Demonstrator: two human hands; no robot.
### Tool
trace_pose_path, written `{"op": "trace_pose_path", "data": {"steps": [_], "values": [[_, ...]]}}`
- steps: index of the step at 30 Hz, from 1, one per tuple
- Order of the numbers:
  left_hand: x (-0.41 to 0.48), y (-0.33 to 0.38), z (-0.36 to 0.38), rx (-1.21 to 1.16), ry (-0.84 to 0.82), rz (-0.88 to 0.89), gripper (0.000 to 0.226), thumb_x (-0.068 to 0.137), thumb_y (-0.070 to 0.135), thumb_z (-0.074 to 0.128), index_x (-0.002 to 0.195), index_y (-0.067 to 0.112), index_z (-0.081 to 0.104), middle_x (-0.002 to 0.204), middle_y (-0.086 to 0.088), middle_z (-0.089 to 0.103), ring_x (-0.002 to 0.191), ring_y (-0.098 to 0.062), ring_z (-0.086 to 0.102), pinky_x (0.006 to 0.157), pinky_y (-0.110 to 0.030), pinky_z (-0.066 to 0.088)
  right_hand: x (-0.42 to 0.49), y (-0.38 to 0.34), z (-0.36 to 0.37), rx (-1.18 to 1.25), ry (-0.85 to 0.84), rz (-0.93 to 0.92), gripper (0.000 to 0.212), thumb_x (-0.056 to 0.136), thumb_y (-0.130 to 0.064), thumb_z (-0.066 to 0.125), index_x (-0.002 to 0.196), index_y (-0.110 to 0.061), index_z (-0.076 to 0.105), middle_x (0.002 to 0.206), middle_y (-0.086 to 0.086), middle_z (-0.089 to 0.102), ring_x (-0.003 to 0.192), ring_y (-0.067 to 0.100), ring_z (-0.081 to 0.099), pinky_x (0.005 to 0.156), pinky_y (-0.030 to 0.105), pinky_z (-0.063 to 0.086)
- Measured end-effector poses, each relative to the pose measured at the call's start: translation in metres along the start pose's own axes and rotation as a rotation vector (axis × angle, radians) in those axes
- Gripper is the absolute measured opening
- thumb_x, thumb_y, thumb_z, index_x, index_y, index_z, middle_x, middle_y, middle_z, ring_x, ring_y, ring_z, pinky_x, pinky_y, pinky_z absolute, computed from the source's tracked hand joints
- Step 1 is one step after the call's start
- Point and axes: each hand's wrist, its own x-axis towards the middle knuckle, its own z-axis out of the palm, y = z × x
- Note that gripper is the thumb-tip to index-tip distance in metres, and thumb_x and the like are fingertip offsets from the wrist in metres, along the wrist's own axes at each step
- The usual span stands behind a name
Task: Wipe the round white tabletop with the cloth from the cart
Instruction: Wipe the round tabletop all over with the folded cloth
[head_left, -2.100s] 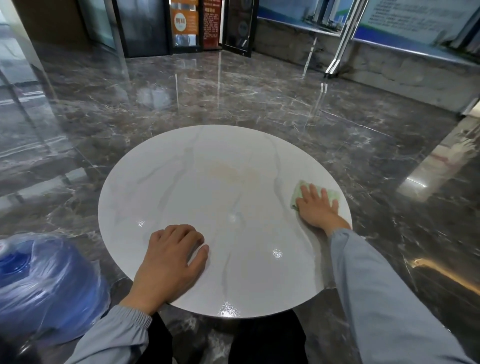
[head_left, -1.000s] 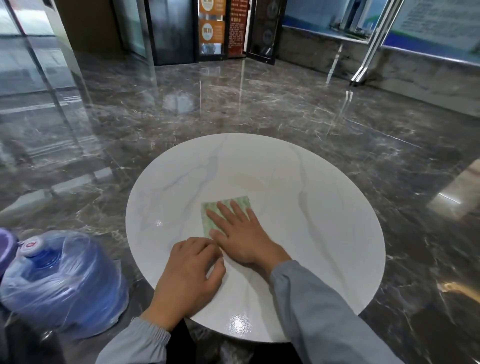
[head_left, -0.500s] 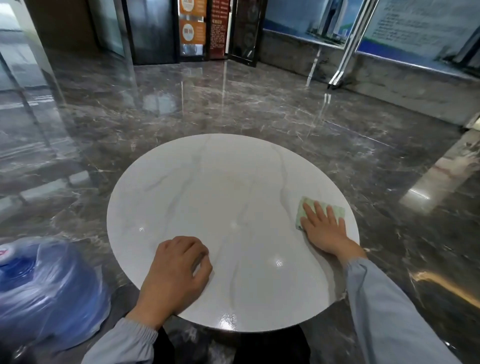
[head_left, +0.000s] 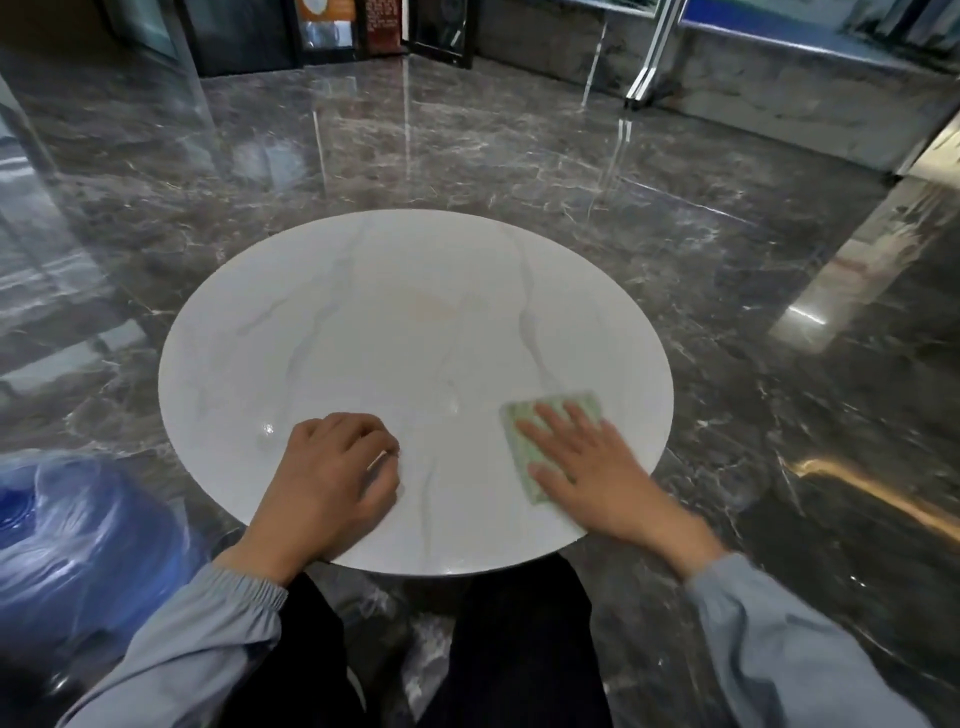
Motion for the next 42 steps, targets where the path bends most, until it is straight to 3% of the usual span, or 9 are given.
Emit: {"op": "trace_pose_path", "data": {"steps": [6, 11, 15, 18, 25, 28, 32, 37, 42], "values": [[-0.003, 0.007, 0.004, -0.032, -0.027, 0.003, 0.009, 0.089, 0.027, 0.066, 0.095, 0.024, 0.073, 0.104, 0.009, 0.067, 0.099, -0.019, 0.064, 0.084, -0.043, 0.044, 0.038, 0.055, -0.012, 0.01, -0.042, 0.32, 0.06, 0.107, -0.056, 0.015, 0.162, -0.046, -0.006, 0.171, -0.014, -0.018, 0.158, 0.019, -0.02, 0.126, 0.052, -0.009], [-0.002, 0.008, 0.003, -0.045, -0.023, -0.044, 0.012, 0.089, 0.029, 0.063, 0.094, 0.025, 0.073, 0.103, 0.01, 0.067, 0.101, -0.018, 0.063, 0.085, -0.042, 0.043, -0.012, -0.043, 0.014, -0.023, -0.025, 0.028, 0.068, 0.094, -0.064, -0.003, 0.159, -0.05, -0.014, 0.166, -0.016, -0.027, 0.154, 0.02, -0.03, 0.123, 0.051, -0.019], [-0.002, 0.008, 0.002, -0.067, -0.056, -0.065, 0.014, 0.09, 0.031, 0.061, 0.094, 0.026, 0.073, 0.104, 0.012, 0.067, 0.101, -0.019, 0.063, 0.087, -0.044, 0.045, -0.063, -0.091, 0.031, -0.023, 0.021, -0.232, 0.058, 0.107, -0.057, 0.019, 0.161, -0.052, -0.003, 0.171, -0.017, -0.016, 0.155, 0.016, -0.028, 0.123, 0.047, -0.021], [-0.003, 0.008, 0.001, -0.078, -0.059, -0.079, 0.017, 0.091, 0.032, 0.059, 0.094, 0.026, 0.074, 0.104, 0.013, 0.067, 0.102, -0.018, 0.063, 0.088, -0.046, 0.046, -0.059, -0.059, 0.023, 0.013, 0.015, -0.211, 0.055, 0.104, -0.062, 0.013, 0.157, -0.06, -0.004, 0.168, -0.025, -0.017, 0.152, 0.005, -0.03, 0.123, 0.037, -0.02], [-0.005, 0.007, 0.001, -0.085, -0.062, -0.103, 0.018, 0.092, 0.033, 0.058, 0.096, 0.026, 0.074, 0.106, 0.012, 0.068, 0.103, -0.018, 0.062, 0.09, -0.045, 0.045, -0.022, 0.013, 0.009, 0.028, 0.045, 0.185, 0.059, 0.102, -0.059, 0.01, 0.159, -0.053, -0.001, 0.173, -0.015, -0.009, 0.157, 0.015, -0.019, 0.128, 0.048, -0.009], [-0.004, 0.007, 0.002, -0.072, -0.061, -0.105, 0.018, 0.093, 0.033, 0.057, 0.096, 0.026, 0.074, 0.106, 0.011, 0.068, 0.103, -0.018, 0.062, 0.089, -0.044, 0.044, -0.03, -0.048, 0.019, -0.041, 0.027, 0.062, 0.064, 0.097, -0.06, 0.0, 0.16, -0.05, -0.007, 0.171, -0.012, -0.015, 0.157, 0.023, -0.023, 0.126, 0.051, -0.014], [-0.003, 0.009, 0.001, -0.059, -0.063, -0.098, 0.015, 0.092, 0.029, 0.059, 0.095, 0.025, 0.073, 0.105, 0.01, 0.068, 0.102, -0.021, 0.062, 0.087, -0.044, 0.043, -0.06, -0.132, 0.053, -0.065, 0.163, -0.175, 0.06, 0.105, -0.053, 0.03, 0.163, -0.041, 0.02, 0.173, -0.002, 0.014, 0.16, 0.033, 0.004, 0.127, 0.059, 0.003], [-0.005, 0.007, 0.001, -0.071, -0.066, -0.107, 0.015, 0.092, 0.03, 0.058, 0.096, 0.027, 0.073, 0.107, 0.012, 0.068, 0.104, -0.02, 0.061, 0.088, -0.043, 0.043, -0.066, -0.097, 0.048, -0.038, 0.185, -0.214, 0.055, 0.107, -0.057, 0.029, 0.161, -0.051, 0.018, 0.172, -0.018, 0.009, 0.16, 0.014, -0.003, 0.128, 0.043, 0.001], [-0.005, 0.007, 0.001, -0.092, -0.043, -0.093, 0.02, 0.093, 0.033, 0.056, 0.095, 0.024, 0.074, 0.106, 0.009, 0.068, 0.102, -0.02, 0.062, 0.089, -0.044, 0.045, -0.073, -0.013, 0.024, 0.077, 0.132, -0.001, 0.053, 0.106, -0.062, 0.014, 0.158, -0.058, 0.01, 0.169, -0.027, -0.006, 0.155, 0.0, -0.018, 0.128, 0.039, -0.008]]}}
